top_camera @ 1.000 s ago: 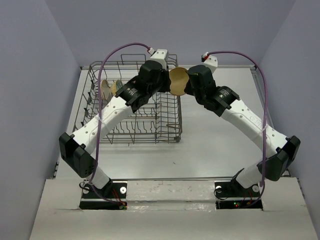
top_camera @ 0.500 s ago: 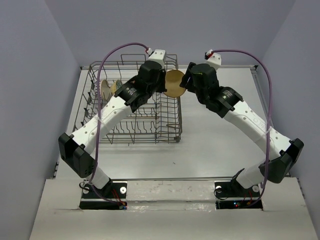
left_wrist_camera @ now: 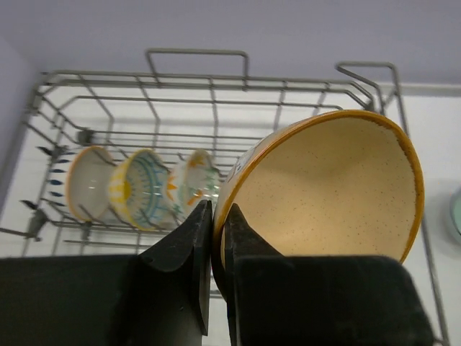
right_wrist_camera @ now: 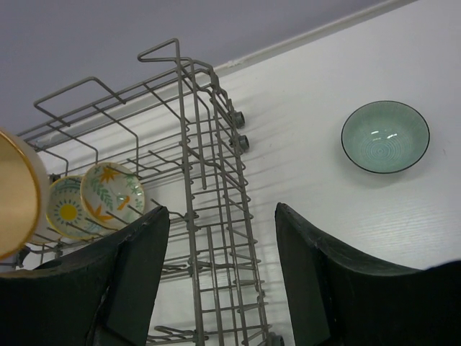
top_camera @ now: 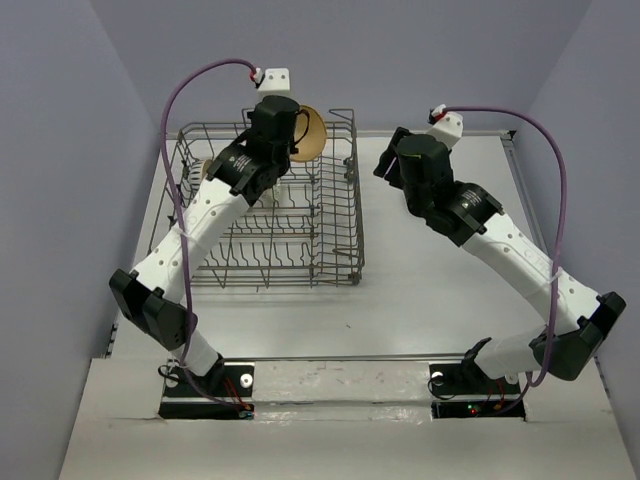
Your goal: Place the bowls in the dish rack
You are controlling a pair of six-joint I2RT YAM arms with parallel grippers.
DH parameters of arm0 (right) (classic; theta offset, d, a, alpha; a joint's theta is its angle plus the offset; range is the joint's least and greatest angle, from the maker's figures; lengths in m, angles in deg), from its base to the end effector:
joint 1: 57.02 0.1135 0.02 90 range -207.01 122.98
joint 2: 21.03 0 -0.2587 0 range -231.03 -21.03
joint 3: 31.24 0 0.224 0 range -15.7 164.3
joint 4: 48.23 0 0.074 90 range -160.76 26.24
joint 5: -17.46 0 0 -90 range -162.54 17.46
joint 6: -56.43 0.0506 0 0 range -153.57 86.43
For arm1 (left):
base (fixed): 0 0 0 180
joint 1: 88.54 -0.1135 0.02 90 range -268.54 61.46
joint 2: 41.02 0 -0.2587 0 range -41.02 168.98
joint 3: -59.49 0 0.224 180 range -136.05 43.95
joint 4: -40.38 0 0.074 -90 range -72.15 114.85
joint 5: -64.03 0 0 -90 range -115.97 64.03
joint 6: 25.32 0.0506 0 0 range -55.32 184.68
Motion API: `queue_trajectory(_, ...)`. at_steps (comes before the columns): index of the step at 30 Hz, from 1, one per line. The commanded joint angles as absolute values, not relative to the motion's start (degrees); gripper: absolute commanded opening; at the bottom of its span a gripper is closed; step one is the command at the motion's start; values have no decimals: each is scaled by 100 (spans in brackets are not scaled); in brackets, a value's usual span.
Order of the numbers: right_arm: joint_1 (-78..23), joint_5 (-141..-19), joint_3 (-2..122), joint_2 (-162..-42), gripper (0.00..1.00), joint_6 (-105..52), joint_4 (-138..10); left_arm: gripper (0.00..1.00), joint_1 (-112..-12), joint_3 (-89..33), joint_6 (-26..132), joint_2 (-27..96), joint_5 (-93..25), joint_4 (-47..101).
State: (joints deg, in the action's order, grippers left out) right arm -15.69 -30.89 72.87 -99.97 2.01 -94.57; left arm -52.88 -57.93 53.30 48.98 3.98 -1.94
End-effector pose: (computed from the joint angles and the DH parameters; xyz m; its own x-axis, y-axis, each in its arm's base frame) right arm 0.2305 0.1579 0.4223 -0.2369 0.3706 -0.8981 0.1349 0.9280 0.3474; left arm 0.2851 -0.1734 0.4451 -0.2271 -0.0475 -0.9727 0.0697 0.9955 -0.0648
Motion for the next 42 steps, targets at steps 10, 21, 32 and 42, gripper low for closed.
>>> queue_trajectory(10, -1544, -2842, 6938, -9618, 66, 344, -9628, 0, -5338, -8550, 7239, 7531, 4450, -697)
queue_trajectory(21, -1544, -2859, 6630, -9363, 65, 405, -9654, 0, -5329, -8103, 7998, 8123, 4970, -249)
queue_trajectory(32, -1544, -2868, 6507, -9240, 65, 493, -9611, 0, -5250, -7813, 7962, 8413, 4953, -187)
queue_trajectory(42, -1544, -2771, 6401, -9056, 64, 502, -9619, 0, -5101, -7848, 8182, 8615, 5023, -3)
